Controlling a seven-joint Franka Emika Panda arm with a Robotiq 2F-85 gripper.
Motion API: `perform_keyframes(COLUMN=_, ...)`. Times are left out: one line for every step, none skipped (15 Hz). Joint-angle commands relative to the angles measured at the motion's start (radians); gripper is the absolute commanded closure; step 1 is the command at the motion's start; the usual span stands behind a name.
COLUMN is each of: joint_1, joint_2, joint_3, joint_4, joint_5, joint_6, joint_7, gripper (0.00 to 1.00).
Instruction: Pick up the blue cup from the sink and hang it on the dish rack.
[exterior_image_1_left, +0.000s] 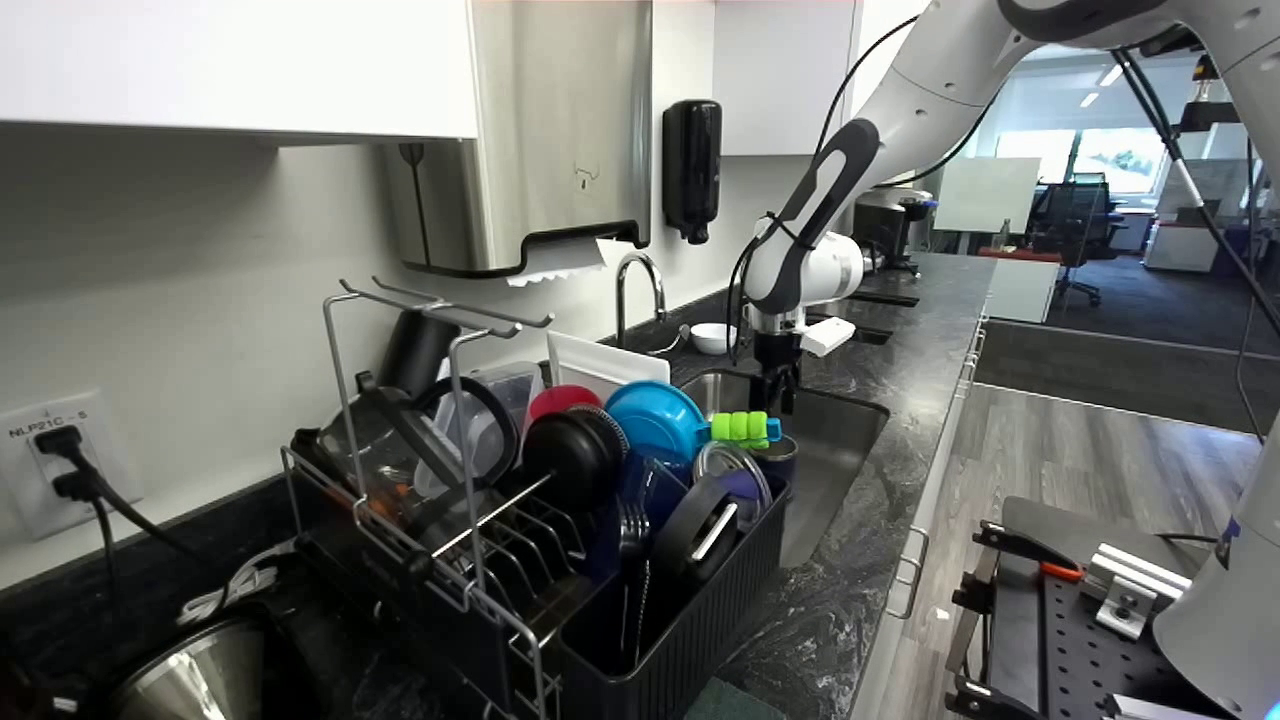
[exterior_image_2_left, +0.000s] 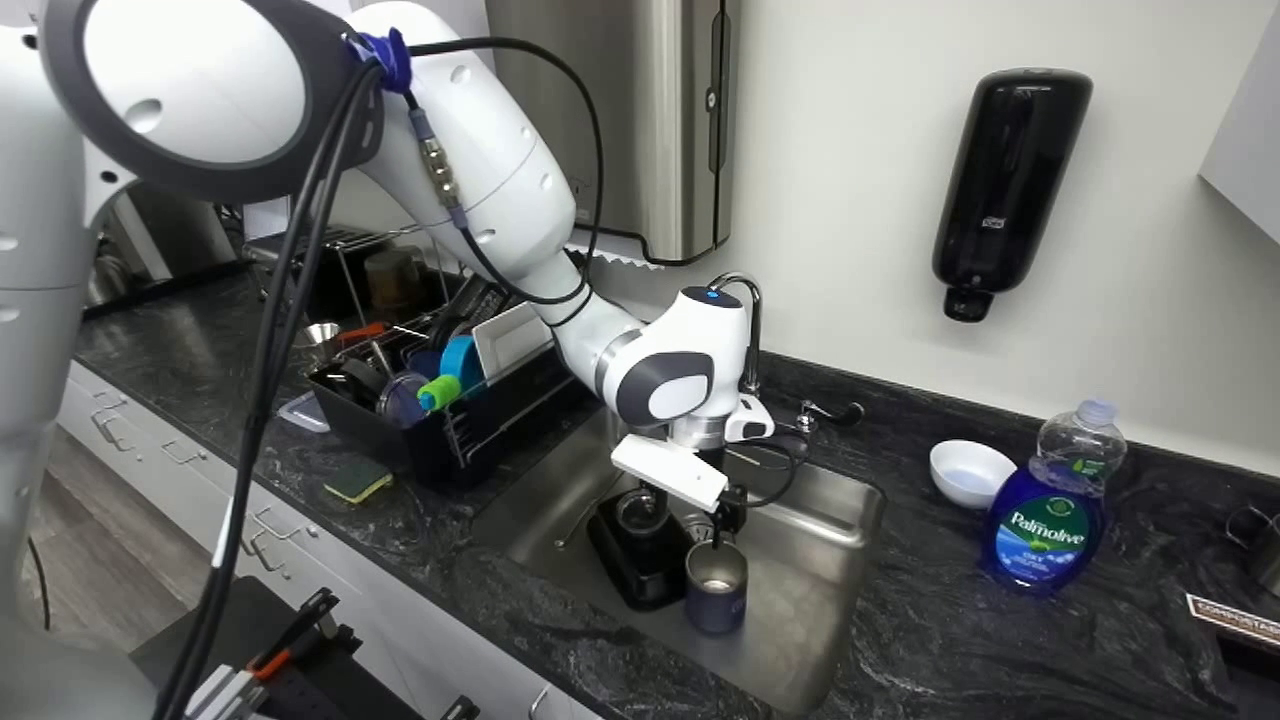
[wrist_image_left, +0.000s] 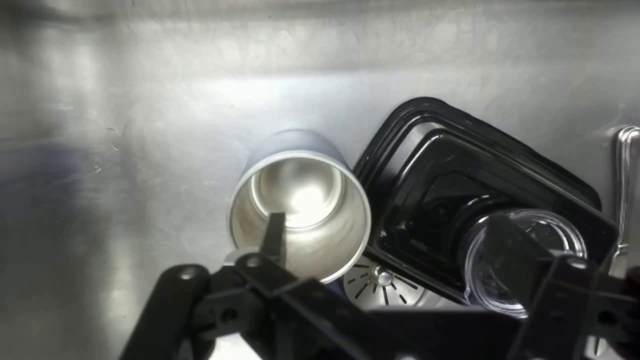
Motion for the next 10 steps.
perform_keyframes(joint_1=-0.041, joint_2=0.038, joint_3=0.041, joint_4=0.01, joint_5=0.014, joint_6=0.03, joint_7=-0.057, gripper=0.0)
perform_keyframes(joint_1=-0.045, joint_2=0.054, joint_3=0.045, joint_4=0.017, joint_5=0.009, joint_6=0.035, joint_7=-0.066, gripper=0.0)
perform_keyframes(joint_1=-0.049, joint_2=0.067, joint_3=0.049, joint_4=0.02, joint_5=0.005, joint_6=0.043, joint_7=-0.076, gripper=0.0)
perform_keyframes(joint_1=-0.053, joint_2=0.082, joint_3=0.052, joint_4=0.028, joint_5=0.0, joint_6=0.051, joint_7=-0.084, gripper=0.0)
perform_keyframes(joint_1=-0.055, joint_2=0.098, joint_3=0.053, joint_4=0.037, joint_5=-0.005, joint_6=0.053, joint_7=-0.091, gripper=0.0)
perform_keyframes(joint_1=-0.056, joint_2=0.11, joint_3=0.054, joint_4=0.046, joint_5=-0.008, joint_6=0.058, joint_7=-0.095, gripper=0.0)
perform_keyframes(joint_1=-0.059, joint_2=0.122, joint_3=0.056, joint_4=0.055, joint_5=-0.012, joint_6=0.059, joint_7=-0.103, gripper=0.0)
perform_keyframes(joint_1=-0.061, joint_2=0.133, joint_3=0.058, joint_4=0.064, joint_5=-0.016, joint_6=0.066, joint_7=-0.109, gripper=0.0)
perform_keyframes(joint_1=-0.062, joint_2=0.142, joint_3=0.061, joint_4=0.073, joint_5=-0.02, joint_6=0.067, joint_7=-0.114, gripper=0.0)
perform_keyframes(joint_1=-0.064, joint_2=0.153, joint_3=0.063, joint_4=0.084, joint_5=-0.025, joint_6=0.071, joint_7=-0.12, gripper=0.0)
